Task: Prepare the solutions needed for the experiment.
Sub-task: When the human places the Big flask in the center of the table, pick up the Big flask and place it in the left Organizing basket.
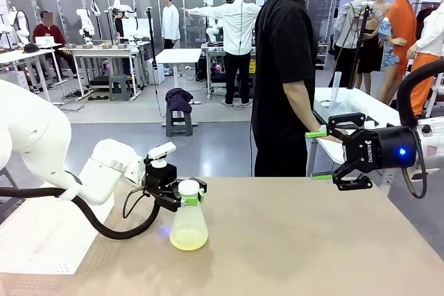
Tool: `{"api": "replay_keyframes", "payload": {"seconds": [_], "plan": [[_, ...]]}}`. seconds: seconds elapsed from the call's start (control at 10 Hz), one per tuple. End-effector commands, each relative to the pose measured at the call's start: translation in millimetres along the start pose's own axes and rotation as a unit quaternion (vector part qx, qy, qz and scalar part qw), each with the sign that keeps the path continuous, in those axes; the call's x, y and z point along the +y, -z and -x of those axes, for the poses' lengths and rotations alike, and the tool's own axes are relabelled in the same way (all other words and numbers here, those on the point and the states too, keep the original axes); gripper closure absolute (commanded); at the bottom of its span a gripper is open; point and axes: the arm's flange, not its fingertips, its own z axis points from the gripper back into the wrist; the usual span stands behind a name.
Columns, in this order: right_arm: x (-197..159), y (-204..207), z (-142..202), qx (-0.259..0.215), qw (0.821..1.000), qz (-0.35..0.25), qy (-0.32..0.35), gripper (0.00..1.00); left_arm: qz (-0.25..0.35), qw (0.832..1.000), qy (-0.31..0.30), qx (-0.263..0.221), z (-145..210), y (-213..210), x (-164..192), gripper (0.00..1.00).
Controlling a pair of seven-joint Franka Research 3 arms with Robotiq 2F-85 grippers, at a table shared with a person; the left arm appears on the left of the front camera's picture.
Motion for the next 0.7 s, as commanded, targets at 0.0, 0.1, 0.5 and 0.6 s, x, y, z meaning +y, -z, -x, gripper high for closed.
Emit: {"api": "replay_keyframes", "payload": {"seconds": [0.0, 0.1, 0.5, 0.6], "plan": [[2.0, 0.4, 1.4, -0.001, 1.0, -0.007, 0.003, 0.13, 0.0, 1.0, 0.015, 0.011, -24.6, -23.8, 0.1, 0.98], [2.0, 0.4, 1.4, -0.001, 1.0, -0.007, 0.003, 0.13, 0.005, 1.0, 0.014, 0.007, -41.1, -37.0, -2.3, 1.0], [2.0, 0.4, 1.4, -0.001, 1.0, -0.007, 0.003, 0.13, -0.03, 0.999, 0.044, -0.001, -116.9, -105.0, -26.3, 1.0], [2.0, 0.4, 1.4, -0.001, 1.0, -0.007, 0.003, 0.13, -0.054, 0.997, 0.047, -0.006, -134.1, -129.9, -37.0, 1.0]]}}
